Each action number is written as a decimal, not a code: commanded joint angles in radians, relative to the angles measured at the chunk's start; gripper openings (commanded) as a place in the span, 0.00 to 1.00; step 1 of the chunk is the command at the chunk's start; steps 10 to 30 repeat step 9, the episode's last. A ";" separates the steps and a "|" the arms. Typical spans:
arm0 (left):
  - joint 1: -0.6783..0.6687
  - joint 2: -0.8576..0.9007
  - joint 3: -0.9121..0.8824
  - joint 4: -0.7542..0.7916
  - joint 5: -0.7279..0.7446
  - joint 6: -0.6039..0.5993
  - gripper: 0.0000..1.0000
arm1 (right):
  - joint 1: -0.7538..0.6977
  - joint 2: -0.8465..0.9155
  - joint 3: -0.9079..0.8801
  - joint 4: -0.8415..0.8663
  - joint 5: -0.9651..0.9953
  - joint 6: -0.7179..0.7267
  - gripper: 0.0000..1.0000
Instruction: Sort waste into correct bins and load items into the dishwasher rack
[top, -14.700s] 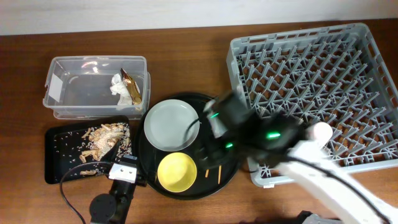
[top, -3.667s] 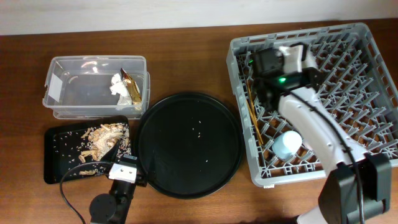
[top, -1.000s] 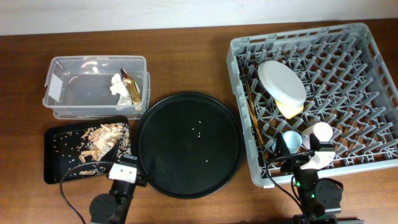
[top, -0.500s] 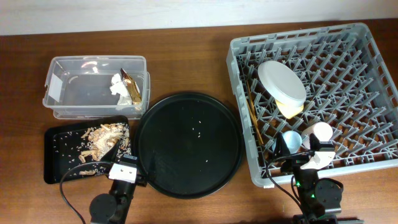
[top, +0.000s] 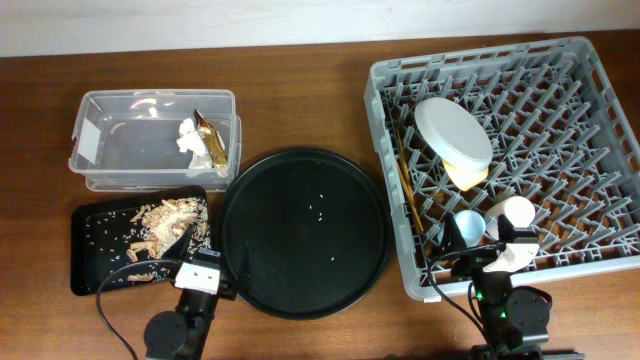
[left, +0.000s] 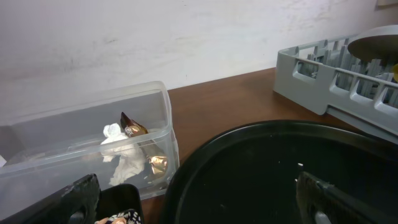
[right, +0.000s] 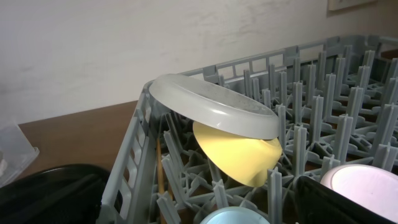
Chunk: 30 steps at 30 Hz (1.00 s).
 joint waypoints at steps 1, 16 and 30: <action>0.005 -0.009 -0.003 -0.004 0.008 0.016 1.00 | -0.007 -0.008 -0.010 0.002 -0.008 -0.006 0.98; 0.005 -0.009 -0.003 -0.004 0.008 0.016 0.99 | -0.007 -0.008 -0.010 0.002 -0.008 -0.006 0.99; 0.005 -0.009 -0.003 -0.004 0.008 0.016 0.99 | -0.007 -0.008 -0.010 0.002 -0.008 -0.006 0.99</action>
